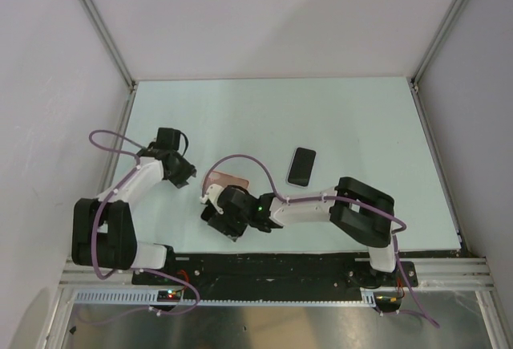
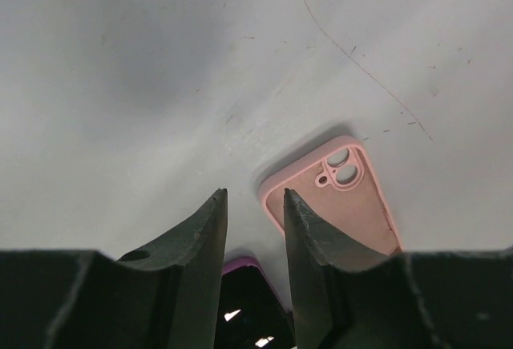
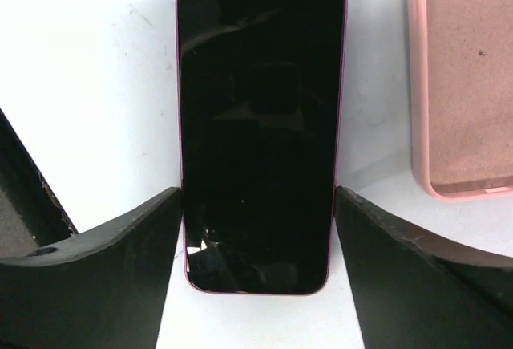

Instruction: Put the phone into the phone case

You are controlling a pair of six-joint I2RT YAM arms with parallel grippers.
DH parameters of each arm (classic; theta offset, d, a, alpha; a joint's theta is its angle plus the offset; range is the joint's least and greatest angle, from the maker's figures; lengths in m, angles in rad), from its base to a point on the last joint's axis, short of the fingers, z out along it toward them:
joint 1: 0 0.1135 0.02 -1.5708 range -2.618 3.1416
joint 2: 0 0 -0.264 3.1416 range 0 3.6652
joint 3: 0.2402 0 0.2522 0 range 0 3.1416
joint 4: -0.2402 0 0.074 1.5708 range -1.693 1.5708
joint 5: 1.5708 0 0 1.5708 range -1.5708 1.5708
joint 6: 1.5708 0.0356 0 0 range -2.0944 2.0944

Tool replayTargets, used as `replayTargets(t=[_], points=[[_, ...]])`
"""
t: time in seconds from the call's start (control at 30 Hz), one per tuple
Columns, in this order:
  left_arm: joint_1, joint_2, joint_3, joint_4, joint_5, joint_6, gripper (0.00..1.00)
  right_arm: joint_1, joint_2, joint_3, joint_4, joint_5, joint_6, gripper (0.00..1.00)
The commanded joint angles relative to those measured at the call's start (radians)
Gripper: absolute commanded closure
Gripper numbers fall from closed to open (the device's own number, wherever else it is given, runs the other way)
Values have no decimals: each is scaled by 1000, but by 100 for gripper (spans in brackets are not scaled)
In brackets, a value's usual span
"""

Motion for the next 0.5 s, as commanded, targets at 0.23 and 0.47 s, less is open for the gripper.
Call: replayTargets(t=[0.23, 0.47], points=[[-73, 125, 105, 19, -25, 131, 59, -14, 9, 12, -73, 56, -18, 59], [-105, 180, 138, 18, -45, 199, 60, -50, -43, -5, -75, 50, -10, 61]])
